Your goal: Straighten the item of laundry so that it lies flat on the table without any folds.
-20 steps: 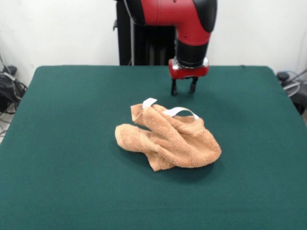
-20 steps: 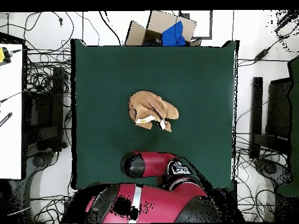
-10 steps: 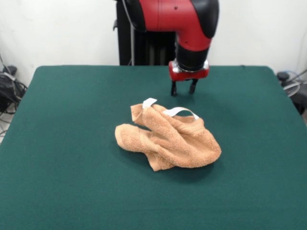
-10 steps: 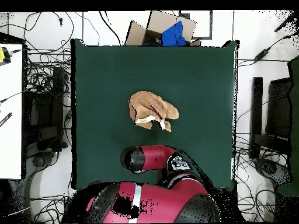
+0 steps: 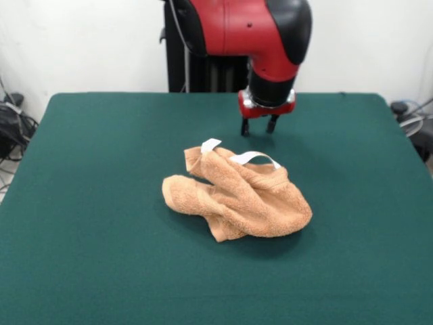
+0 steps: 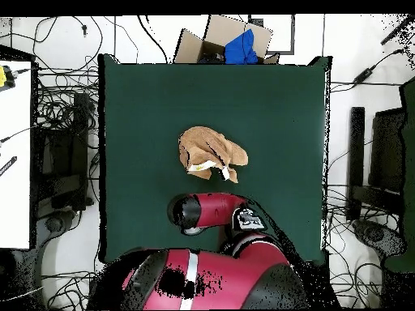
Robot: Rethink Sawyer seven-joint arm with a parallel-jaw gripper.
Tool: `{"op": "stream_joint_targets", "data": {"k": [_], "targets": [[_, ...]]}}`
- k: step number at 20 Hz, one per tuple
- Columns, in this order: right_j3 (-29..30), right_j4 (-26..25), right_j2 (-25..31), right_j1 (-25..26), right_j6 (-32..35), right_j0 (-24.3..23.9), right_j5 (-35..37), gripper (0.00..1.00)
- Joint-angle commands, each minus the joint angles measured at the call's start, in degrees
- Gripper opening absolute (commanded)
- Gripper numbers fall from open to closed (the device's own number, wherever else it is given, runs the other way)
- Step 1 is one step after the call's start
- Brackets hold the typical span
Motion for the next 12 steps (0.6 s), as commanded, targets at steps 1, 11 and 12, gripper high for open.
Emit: {"op": "stream_joint_targets", "data": {"k": [1,11,12], "targets": [[-13.48,-0.22,3.89,8.55,5.85,-2.33,-10.28,1.0],[-7.58,-1.32,4.0,5.12,8.11,-2.91,-14.4,1.0],[-5.67,-1.81,3.86,3.93,8.72,-3.01,-16.13,1.0]]}}
